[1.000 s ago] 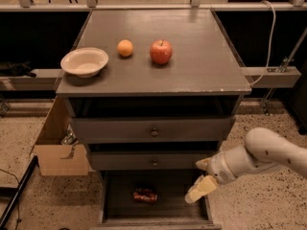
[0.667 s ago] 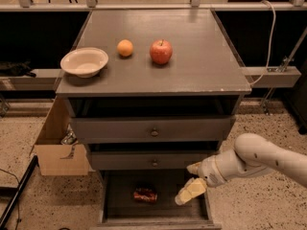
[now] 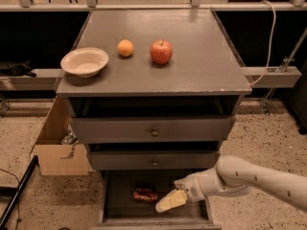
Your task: Pick coke can from bottom drawer and place on counter
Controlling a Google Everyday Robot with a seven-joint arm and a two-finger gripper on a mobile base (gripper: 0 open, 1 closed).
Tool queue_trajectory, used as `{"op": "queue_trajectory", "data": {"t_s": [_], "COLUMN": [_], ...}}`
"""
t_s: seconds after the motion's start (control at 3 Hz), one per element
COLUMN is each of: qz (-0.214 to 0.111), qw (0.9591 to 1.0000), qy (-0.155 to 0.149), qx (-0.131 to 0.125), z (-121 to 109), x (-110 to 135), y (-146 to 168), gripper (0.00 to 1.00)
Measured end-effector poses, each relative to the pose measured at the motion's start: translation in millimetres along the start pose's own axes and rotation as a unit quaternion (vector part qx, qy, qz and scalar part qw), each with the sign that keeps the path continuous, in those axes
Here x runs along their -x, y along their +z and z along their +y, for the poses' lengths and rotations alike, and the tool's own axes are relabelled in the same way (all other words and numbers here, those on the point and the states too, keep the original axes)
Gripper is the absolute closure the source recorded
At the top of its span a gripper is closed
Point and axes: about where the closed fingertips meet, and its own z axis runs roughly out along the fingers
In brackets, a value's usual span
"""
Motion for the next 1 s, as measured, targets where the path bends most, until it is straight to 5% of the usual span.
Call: {"op": "queue_trajectory", "data": {"t_s": [0.33, 0.67, 1.0], "qz": [-0.006, -0.021, -0.034], "qw": [0.9982, 0.9943, 0.9916], "qy": [0.049, 0.059, 0.058], "qx": [-0.034, -0.086, -0.111], "z": [-6, -28, -41], "x": [-12, -3, 4], "y": [34, 55, 53], "gripper": [0.00, 0.00, 0.00]}}
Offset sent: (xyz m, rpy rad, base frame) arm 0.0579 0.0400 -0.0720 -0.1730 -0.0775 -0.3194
